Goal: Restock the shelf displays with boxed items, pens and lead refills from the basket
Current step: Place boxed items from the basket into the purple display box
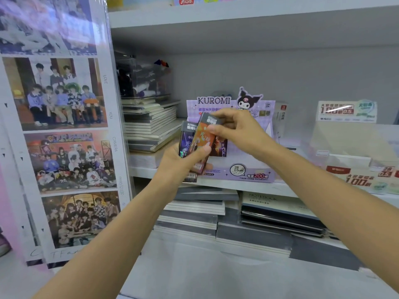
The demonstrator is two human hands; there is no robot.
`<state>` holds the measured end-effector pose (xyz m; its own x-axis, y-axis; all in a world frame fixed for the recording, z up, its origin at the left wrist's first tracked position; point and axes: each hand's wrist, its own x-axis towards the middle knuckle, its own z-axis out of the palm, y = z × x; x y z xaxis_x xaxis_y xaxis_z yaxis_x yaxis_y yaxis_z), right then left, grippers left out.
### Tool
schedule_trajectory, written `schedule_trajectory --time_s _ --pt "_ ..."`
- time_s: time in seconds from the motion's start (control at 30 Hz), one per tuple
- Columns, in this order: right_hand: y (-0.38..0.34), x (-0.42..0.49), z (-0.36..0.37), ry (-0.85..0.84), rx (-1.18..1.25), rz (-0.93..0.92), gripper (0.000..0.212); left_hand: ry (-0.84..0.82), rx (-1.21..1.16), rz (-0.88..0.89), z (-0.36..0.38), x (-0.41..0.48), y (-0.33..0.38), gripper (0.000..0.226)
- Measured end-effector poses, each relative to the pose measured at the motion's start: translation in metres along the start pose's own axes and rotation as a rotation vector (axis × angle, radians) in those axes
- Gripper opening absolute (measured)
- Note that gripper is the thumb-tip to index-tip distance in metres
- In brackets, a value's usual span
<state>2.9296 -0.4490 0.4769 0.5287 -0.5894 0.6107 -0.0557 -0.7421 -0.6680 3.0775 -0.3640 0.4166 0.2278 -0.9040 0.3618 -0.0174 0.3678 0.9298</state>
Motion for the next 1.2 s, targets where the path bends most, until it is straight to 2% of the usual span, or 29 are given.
schedule_trajectory --time_s 0.1,0.2,0.27,0.47,0.73,0.87,1.03,1.2 --pt "-0.002 0.005 -0.026 0.196 0.091 -0.002 0.024 0.117 -0.037 -0.067 0.001 0.003 -0.001 0.01" --pt "0.003 0.01 -0.047 0.291 -0.091 -0.044 0.02 0.125 0.029 -0.022 0.0 -0.001 -0.004 0.013" --pt "0.007 0.008 -0.05 0.25 -0.208 -0.023 0.02 0.093 0.068 0.019 0.0 -0.004 -0.006 0.015" --pt "0.016 -0.001 -0.028 0.208 -0.328 -0.05 0.02 0.098 0.078 0.085 0.004 -0.011 -0.006 0.019" --pt "0.008 0.016 -0.028 0.031 -0.58 -0.06 0.019 0.042 0.114 0.074 0.003 0.0 -0.015 0.017" --pt "0.008 0.024 -0.026 0.015 -0.592 -0.052 0.02 0.042 0.109 0.044 -0.001 0.007 -0.015 0.022" --pt "0.006 0.034 -0.03 -0.069 -0.571 0.011 0.019 0.074 0.136 0.05 -0.002 0.013 -0.015 0.014" --pt "0.009 0.028 -0.026 -0.005 -0.529 -0.002 0.023 0.026 0.152 0.071 -0.003 0.016 -0.018 0.013"
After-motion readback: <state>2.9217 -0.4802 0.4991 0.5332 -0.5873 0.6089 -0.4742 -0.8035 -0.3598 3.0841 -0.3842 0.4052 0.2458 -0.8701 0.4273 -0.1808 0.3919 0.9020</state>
